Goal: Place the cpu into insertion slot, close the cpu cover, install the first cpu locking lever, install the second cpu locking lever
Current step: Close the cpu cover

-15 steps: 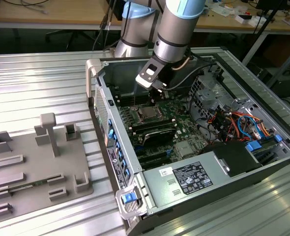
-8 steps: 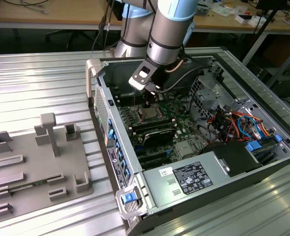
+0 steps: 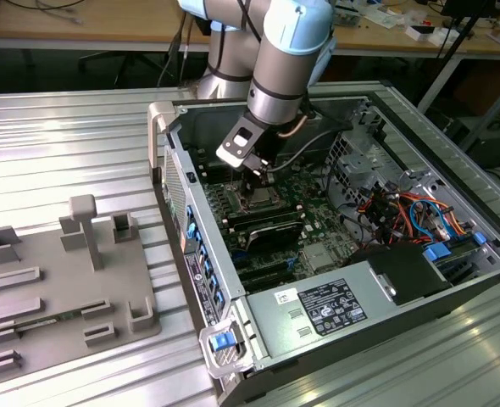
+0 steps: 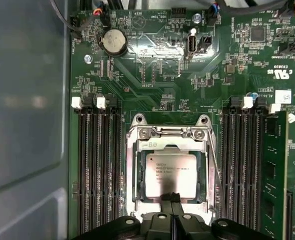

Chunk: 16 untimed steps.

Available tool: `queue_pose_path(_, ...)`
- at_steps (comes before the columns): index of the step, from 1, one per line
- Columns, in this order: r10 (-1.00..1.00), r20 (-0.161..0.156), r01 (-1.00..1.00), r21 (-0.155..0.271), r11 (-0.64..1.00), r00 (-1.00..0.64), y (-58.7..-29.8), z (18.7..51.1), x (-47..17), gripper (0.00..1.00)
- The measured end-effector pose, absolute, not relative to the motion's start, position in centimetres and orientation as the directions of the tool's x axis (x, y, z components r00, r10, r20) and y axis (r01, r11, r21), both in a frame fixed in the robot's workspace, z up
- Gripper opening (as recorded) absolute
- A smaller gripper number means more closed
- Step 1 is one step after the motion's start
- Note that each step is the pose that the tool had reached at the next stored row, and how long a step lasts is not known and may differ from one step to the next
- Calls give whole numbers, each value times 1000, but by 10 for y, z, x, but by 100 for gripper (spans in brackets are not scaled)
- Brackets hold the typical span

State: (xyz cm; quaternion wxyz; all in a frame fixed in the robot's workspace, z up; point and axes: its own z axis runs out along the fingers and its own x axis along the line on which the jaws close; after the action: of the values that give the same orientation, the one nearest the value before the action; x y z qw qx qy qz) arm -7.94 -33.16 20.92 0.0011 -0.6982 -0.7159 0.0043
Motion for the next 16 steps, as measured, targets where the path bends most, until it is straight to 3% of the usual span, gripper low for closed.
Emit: queue_pose_path(16,1000,-4,1000,-8,27,-27,-332,208,-89,11)
